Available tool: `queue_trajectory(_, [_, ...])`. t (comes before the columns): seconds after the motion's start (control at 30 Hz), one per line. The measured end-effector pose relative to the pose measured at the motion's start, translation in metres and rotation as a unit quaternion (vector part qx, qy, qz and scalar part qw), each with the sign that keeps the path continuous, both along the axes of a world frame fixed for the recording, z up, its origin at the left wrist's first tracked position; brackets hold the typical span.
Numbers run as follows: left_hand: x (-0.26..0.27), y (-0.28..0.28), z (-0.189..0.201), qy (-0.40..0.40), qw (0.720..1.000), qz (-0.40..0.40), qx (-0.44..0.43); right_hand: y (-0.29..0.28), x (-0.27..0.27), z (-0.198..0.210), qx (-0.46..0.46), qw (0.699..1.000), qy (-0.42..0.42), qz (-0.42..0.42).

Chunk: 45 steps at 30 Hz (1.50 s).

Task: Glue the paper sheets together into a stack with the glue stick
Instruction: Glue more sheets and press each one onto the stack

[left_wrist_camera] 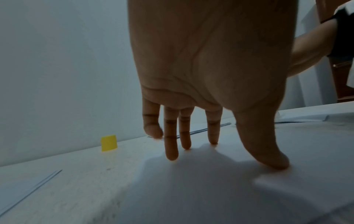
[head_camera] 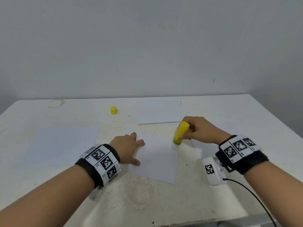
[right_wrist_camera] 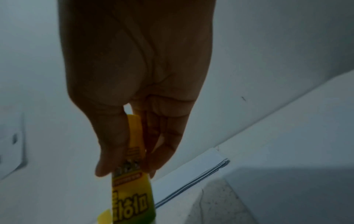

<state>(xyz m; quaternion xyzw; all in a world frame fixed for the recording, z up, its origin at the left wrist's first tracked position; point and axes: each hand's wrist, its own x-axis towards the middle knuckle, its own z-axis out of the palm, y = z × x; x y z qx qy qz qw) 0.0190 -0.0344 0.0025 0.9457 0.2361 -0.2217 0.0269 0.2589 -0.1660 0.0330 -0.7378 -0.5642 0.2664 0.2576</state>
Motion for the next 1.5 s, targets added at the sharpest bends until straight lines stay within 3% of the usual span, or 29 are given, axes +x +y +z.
queue_trajectory(0.17, [-0.001, -0.004, -0.002, -0.020, 1.000, 0.005, 0.018, 0.012, -0.005, -0.005, 0.107, 0.978, 0.138, -0.113])
queue_trajectory(0.3, [-0.003, -0.004, -0.007, -0.065, 0.996, -0.029, -0.058, 0.025, -0.014, -0.019, 0.125, 0.969, 0.147, -0.154])
queue_trajectory(0.4, [-0.001, -0.002, -0.008, -0.016, 0.998, -0.048, -0.044, 0.035, -0.021, -0.024, 0.138, 0.969, 0.130, -0.155])
queue_trajectory(0.57, [0.003, -0.001, -0.008, -0.006, 0.998, -0.044, -0.041, 0.054, -0.038, -0.026, 0.106, 0.987, 0.077, -0.090])
queue_trajectory(0.77, [0.001, -0.001, -0.008, -0.008, 0.998, -0.036, -0.044, 0.056, -0.044, -0.020, 0.026, 0.998, -0.056, 0.002])
queue_trajectory(1.0, [0.001, 0.000, -0.007, 0.002, 0.998, -0.041, -0.039, 0.016, -0.033, -0.007, -0.056, 0.988, -0.095, 0.105])
queue_trajectory(1.2, [0.002, 0.000, -0.004, -0.002, 0.998, -0.053, -0.016, -0.006, -0.028, -0.004, -0.077, 0.984, -0.093, 0.130])
queue_trajectory(1.27, [0.002, -0.001, -0.002, -0.009, 0.999, -0.050, -0.005, -0.005, -0.026, -0.001, -0.041, 0.992, -0.056, 0.106])
queue_trajectory(1.33, [0.002, -0.003, 0.001, -0.011, 0.998, -0.046, 0.027, -0.002, -0.024, 0.003, 0.037, 0.998, 0.042, 0.036])
queue_trajectory(1.43, [0.001, -0.007, 0.001, -0.025, 0.996, -0.039, 0.072, 0.008, -0.021, 0.005, 0.139, 0.980, 0.128, -0.063])
queue_trajectory(1.5, [0.000, -0.009, -0.003, -0.038, 0.997, -0.042, 0.059, 0.016, -0.022, 0.002, 0.159, 0.970, 0.154, -0.098])
